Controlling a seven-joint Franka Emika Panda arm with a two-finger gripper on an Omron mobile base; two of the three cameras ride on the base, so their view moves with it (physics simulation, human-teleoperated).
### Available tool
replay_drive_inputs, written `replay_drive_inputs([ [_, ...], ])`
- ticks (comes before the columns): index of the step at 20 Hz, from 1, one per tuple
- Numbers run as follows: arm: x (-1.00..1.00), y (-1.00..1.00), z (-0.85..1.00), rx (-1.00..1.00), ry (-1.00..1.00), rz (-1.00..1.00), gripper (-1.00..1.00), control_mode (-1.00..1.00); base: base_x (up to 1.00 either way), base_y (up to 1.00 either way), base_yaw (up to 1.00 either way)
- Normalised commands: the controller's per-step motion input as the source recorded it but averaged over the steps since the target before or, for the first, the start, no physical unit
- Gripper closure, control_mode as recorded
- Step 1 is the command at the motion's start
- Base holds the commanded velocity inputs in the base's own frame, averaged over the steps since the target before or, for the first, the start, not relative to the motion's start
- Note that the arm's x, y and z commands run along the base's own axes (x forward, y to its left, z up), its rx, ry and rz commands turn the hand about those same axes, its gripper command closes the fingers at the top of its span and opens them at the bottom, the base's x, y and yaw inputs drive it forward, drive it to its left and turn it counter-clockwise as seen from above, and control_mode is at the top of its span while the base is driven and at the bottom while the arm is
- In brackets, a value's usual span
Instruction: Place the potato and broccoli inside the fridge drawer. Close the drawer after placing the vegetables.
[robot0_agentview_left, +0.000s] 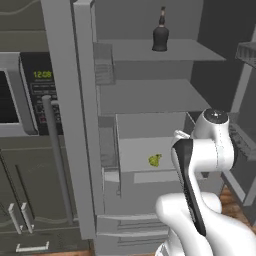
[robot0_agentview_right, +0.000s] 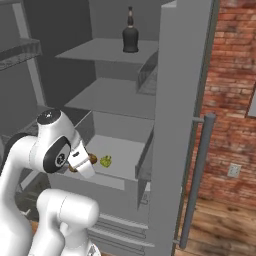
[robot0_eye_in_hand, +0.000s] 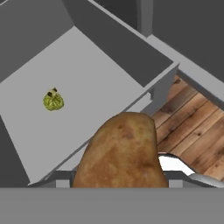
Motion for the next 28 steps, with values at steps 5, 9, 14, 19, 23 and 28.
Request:
replay_drive_inputs([
  [5,0.00,0.00,0.00,0.00,0.00,0.00,1.00,1.00,0.23,-0.22,0.16],
  [9,0.00,0.00,0.00,0.00,0.00,0.00,1.00,1.00,0.26,-0.31,0.13],
  [14,0.00,0.00,0.00,0.00,0.00,0.00,1.00,1.00,0.16,-0.41,0.11],
  [19,0.00,0.00,0.00,0.00,0.00,0.00,1.00,1.00,0.03,-0.53,0.08],
  [23,0.00,0.00,0.00,0.00,0.00,0.00,1.00,1.00,0.14,-0.24,0.04],
  [28,0.50,0.02,0.00,0.00,0.04,0.00,1.00,-1.00,0.19,0.00,0.00],
])
